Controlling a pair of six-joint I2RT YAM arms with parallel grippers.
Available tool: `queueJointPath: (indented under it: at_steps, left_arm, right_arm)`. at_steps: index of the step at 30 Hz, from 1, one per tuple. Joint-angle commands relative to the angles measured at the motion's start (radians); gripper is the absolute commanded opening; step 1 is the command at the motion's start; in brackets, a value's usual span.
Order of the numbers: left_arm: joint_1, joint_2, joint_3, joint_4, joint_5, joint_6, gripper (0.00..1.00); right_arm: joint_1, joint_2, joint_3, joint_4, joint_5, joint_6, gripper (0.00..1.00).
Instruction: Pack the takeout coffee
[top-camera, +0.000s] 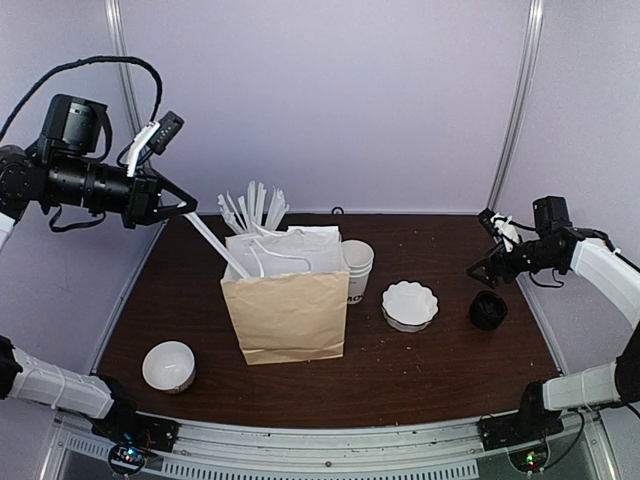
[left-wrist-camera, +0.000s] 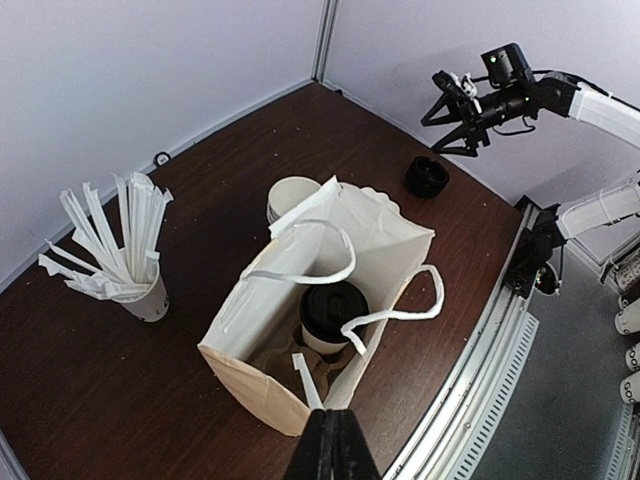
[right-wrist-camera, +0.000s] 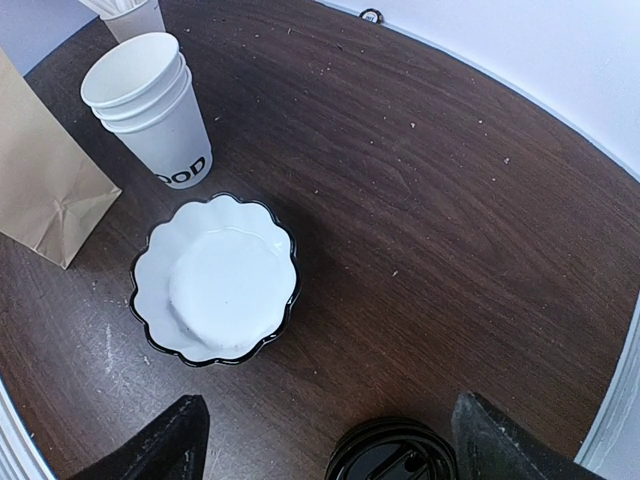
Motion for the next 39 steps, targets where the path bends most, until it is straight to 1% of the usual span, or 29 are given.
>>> queueJointPath:
  at_steps: [1, 5, 12, 17, 19, 21, 24, 27, 32, 34, 35, 36, 39]
  left_arm:
    - [0.000, 0.066, -0.044, 0.104, 0.021, 0.007, 0.00]
    - [0.000, 0.117, -0.076, 0.145, 0.000, 0.030, 0.00]
    - [0.000, 0.180, -0.143, 0.281, 0.051, -0.003, 0.00]
    - [0.000, 0.234, -0.159, 0.281, 0.028, -0.006, 0.00]
    - [0.000, 0.245, -0.164, 0.276, 0.041, -0.007, 0.00]
    - [0.000, 0.252, -0.167, 0.277, 0.065, -0.013, 0.17]
    - [0.000, 0.265, -0.168, 0.277, 0.124, -0.022, 0.30]
    - [0.001, 0.267, -0.163, 0.280, 0.134, -0.025, 0.38]
    - [0.000, 0.216, -0.151, 0.278, 0.033, 0.004, 0.52]
    - [0.000, 0.190, -0.140, 0.272, -0.013, 0.028, 0.57]
    - [0.000, 0.181, -0.133, 0.267, -0.035, 0.039, 0.59]
    - [0.000, 0.172, -0.127, 0.263, -0.058, 0.049, 0.61]
    - [0.000, 0.155, -0.112, 0.249, -0.170, 0.085, 0.66]
  right_arm:
    - [-0.003, -0.018, 0.005, -0.005, -0.003, -0.009, 0.88]
    - [-0.003, -0.018, 0.002, -0.005, -0.007, -0.009, 0.88]
    - [-0.004, -0.018, 0.002, -0.009, -0.006, -0.015, 0.88]
    - [-0.004, -0.022, -0.002, -0.008, -0.016, -0.016, 0.89]
    - [-0.004, -0.021, -0.003, -0.008, -0.021, -0.015, 0.89]
    - [-0.004, -0.017, -0.002, -0.009, -0.026, -0.014, 0.89]
    - [-0.004, -0.015, 0.002, -0.009, -0.029, -0.013, 0.89]
    - [-0.003, -0.015, 0.003, -0.010, -0.029, -0.010, 0.89]
    - [-0.004, -0.024, 0.009, -0.006, -0.027, 0.005, 0.89]
    - [-0.004, -0.025, 0.030, 0.004, -0.014, 0.039, 0.91]
    - [-0.004, -0.022, 0.046, 0.005, -0.005, 0.058, 0.92]
    - [-0.004, -0.017, 0.069, 0.003, 0.007, 0.076, 0.98]
    - [-0.004, 0.018, 0.155, -0.030, 0.051, 0.119, 0.99]
